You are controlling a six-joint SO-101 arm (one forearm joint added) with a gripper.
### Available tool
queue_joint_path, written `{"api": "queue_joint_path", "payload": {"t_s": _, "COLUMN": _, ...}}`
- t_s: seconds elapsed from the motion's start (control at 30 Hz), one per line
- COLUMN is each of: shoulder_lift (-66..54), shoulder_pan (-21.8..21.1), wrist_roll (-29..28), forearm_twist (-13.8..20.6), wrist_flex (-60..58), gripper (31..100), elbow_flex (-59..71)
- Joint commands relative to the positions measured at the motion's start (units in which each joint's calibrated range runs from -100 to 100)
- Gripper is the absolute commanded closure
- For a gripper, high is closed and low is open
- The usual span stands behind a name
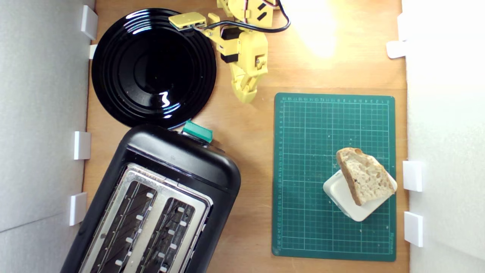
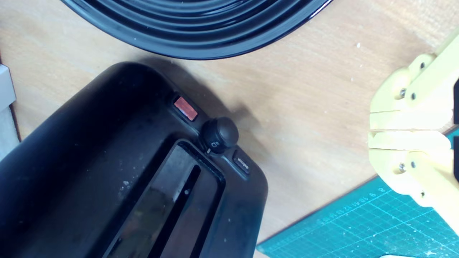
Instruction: Pick bread and place in toaster
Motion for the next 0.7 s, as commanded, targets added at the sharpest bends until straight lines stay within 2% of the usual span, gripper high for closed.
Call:
{"api": "queue_joint_path", "payload": {"t_s": 0.0, "shoulder_lift": 5.70, "shoulder_pan": -0.38, "wrist_roll": -0.24, "forearm_twist": -0.55, "wrist_flex": -10.15, "gripper": 95.4, "elbow_flex": -1.51}}
{"api": "queue_joint_path", "payload": {"t_s": 0.17, "shoulder_lift": 16.18, "shoulder_pan": -2.71, "wrist_roll": -0.30, "forearm_twist": -2.46, "wrist_flex": -21.92, "gripper": 95.3, "elbow_flex": -2.69}}
{"api": "queue_joint_path", "payload": {"t_s": 0.33, "shoulder_lift": 28.24, "shoulder_pan": -4.49, "wrist_roll": -0.30, "forearm_twist": -8.17, "wrist_flex": -31.99, "gripper": 95.3, "elbow_flex": -8.41}}
{"api": "queue_joint_path", "payload": {"t_s": 0.47, "shoulder_lift": 37.23, "shoulder_pan": -8.68, "wrist_roll": -0.30, "forearm_twist": -9.35, "wrist_flex": -35.91, "gripper": 95.3, "elbow_flex": -13.40}}
{"api": "queue_joint_path", "payload": {"t_s": 0.67, "shoulder_lift": 47.88, "shoulder_pan": -17.78, "wrist_roll": -0.35, "forearm_twist": -9.35, "wrist_flex": -46.84, "gripper": 95.2, "elbow_flex": -13.77}}
